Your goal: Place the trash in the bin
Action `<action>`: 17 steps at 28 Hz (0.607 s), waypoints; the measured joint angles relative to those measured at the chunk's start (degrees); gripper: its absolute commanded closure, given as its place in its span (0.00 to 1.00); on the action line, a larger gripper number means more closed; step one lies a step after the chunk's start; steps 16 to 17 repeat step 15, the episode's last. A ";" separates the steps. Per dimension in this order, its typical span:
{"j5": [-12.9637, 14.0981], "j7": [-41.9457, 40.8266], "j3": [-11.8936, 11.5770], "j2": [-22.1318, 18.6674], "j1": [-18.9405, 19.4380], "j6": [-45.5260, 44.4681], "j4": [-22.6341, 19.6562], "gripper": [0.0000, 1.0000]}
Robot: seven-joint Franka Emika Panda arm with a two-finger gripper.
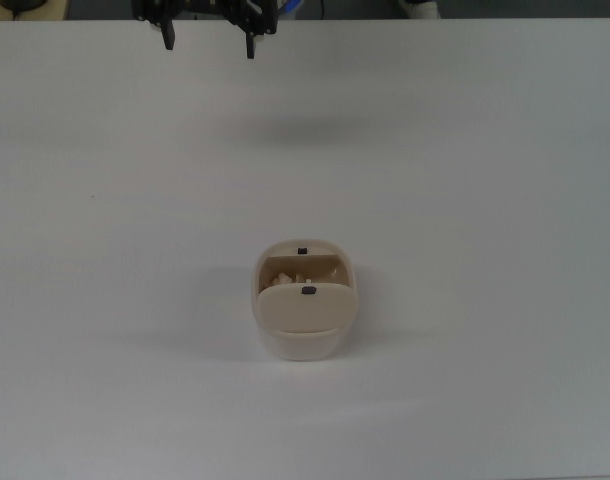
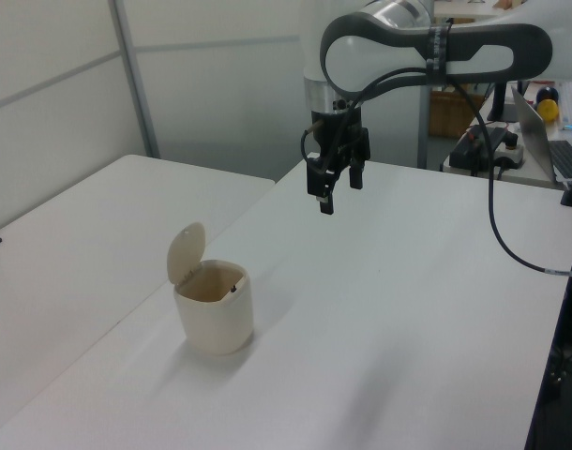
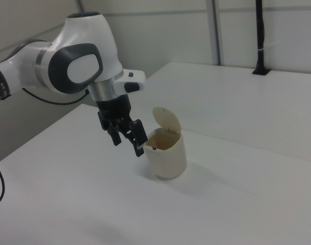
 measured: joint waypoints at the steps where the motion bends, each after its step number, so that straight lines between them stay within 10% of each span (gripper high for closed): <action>1: 0.00 0.00 -0.09 -0.05 0.00 0.00 0.01 0.00; 17: 0.00 -0.02 -1.21 -0.23 -0.02 0.00 0.38 0.00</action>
